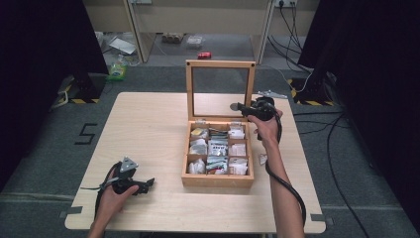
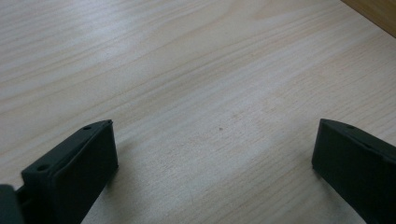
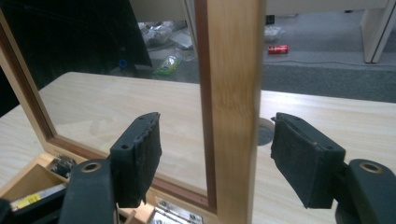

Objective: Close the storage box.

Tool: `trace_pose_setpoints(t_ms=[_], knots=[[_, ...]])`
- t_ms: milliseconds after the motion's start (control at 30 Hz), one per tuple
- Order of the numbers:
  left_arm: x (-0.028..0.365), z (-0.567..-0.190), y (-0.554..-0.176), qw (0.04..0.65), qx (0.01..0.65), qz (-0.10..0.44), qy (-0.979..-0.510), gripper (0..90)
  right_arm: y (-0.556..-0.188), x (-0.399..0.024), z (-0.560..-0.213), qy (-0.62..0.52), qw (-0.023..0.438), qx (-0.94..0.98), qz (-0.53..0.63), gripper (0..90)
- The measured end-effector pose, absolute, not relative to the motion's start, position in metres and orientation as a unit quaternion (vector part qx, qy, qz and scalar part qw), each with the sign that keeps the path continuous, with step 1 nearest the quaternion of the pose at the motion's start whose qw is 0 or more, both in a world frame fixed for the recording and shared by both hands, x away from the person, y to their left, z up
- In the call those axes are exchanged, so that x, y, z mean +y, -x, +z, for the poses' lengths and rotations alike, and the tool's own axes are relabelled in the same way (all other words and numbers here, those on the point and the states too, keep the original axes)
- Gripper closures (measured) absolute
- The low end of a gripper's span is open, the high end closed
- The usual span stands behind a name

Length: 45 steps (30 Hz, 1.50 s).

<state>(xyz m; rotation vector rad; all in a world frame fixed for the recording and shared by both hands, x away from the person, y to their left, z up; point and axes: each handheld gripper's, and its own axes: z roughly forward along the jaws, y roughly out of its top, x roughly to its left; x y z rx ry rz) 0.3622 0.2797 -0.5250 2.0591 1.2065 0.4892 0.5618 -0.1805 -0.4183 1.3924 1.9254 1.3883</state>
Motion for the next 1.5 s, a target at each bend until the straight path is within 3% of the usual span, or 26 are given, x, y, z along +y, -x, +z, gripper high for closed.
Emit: trace_pose_setpoints(t_ms=[300, 1200, 1500], knots=[[0.28, -0.525, -0.362, 0.345, 0.465, 0.189, -0.793, 0.0, -0.568, -0.173, -0.414, -0.479, 0.206, 0.697, 0.492, 42.9], [0.28, -0.525, -0.362, 0.346, 0.465, 0.189, -0.792, 0.0, -0.534, -0.183, -0.405, -0.462, 0.208, 0.688, 0.52, 45.6], [0.28, -0.525, -0.362, 0.346, 0.465, 0.189, -0.793, 0.0, -0.525, -0.198, -0.401, -0.467, 0.2, 0.672, 0.539, 51.1]])
